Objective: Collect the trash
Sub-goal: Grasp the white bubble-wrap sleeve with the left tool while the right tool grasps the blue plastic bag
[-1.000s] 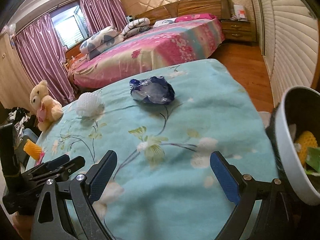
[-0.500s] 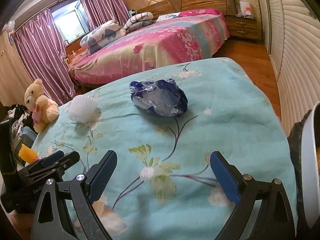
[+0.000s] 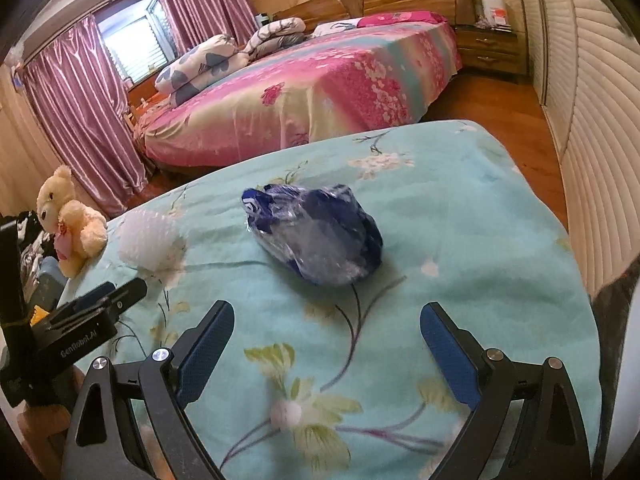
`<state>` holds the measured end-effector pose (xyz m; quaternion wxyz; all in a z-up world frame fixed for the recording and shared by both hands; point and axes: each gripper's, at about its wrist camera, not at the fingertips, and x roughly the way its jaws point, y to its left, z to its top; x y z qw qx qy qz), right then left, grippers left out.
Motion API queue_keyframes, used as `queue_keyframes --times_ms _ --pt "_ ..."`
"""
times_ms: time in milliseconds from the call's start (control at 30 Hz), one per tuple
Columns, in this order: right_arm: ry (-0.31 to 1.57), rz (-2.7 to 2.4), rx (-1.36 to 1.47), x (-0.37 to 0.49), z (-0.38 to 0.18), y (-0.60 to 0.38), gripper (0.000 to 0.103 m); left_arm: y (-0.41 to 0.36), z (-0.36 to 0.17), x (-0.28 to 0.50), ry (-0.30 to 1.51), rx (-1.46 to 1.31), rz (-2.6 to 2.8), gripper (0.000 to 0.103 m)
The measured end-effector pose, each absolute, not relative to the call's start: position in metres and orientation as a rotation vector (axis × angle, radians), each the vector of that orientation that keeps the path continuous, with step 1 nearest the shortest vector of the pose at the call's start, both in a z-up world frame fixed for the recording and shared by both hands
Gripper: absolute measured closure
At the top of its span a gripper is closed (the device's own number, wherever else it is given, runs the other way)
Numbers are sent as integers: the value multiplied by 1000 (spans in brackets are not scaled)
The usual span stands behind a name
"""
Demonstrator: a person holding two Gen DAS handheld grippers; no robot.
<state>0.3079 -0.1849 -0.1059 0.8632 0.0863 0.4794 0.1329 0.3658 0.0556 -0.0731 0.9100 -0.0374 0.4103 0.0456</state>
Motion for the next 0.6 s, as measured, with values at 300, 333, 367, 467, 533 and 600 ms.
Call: queue_keyframes --times_ms 300,333,367,467,533,600 --pt "1009 282 172 330 -109 -179 8 53 -81 400 833 -49 116 20" --pt "1010 285 173 332 -109 -179 8 54 -83 403 837 -53 111 20" --pt "1011 289 175 333 -110 -178 8 54 -85 406 837 -58 101 20" --pt "1013 296 186 336 -113 -176 8 53 -90 411 833 -63 86 22" --pt "1013 293 184 338 -114 -176 8 54 -91 411 837 -68 80 26" --pt "1016 297 191 339 -115 -177 9 54 -94 414 847 -72 70 31"
